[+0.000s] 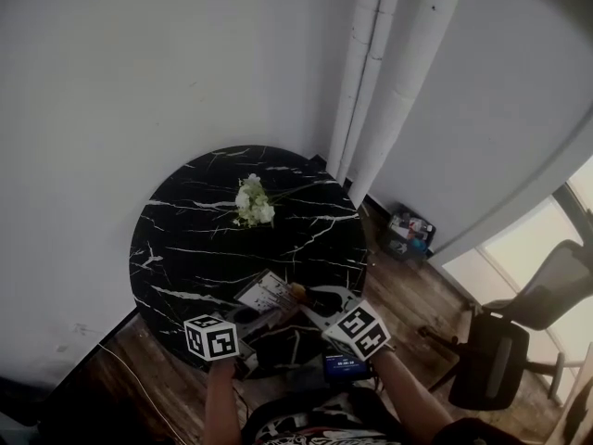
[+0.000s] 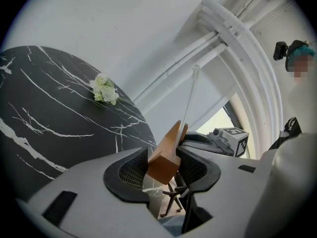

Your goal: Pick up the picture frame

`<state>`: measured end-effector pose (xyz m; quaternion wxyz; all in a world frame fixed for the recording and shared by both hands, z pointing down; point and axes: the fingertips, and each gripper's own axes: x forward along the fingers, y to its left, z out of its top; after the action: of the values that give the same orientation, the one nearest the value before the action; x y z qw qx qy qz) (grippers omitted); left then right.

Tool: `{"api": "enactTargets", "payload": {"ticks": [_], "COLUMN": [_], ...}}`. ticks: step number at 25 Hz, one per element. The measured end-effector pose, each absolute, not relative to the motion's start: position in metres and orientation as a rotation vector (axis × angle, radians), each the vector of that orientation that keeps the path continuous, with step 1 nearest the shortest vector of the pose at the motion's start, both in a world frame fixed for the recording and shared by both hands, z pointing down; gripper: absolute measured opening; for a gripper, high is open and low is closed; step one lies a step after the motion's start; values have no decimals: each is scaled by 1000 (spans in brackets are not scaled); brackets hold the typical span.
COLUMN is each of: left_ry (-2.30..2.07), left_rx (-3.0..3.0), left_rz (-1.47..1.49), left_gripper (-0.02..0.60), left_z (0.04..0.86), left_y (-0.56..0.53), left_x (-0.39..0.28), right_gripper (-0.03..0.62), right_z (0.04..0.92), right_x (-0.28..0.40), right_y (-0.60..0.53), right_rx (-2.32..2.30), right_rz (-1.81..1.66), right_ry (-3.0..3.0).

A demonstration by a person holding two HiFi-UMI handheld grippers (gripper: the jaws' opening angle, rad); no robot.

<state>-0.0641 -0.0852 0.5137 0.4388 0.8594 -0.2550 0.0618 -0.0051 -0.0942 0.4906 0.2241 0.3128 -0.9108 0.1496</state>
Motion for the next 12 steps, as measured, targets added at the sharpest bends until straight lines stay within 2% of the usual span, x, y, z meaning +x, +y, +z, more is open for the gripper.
{"api": "enactTargets", "payload": {"ticks": [12], "left_ry": [-609], "left_rx": [2129], "left_rz": [156], "left_gripper": [186], "left_z": [519], "left_y": [-82], "left_x": [-59], "right_gripper": [103], "right_z": [496], "right_x": [0], "right_y": [-89], "right_rx": [876], "right_rz": [441], "right_ry": [-2504]}}
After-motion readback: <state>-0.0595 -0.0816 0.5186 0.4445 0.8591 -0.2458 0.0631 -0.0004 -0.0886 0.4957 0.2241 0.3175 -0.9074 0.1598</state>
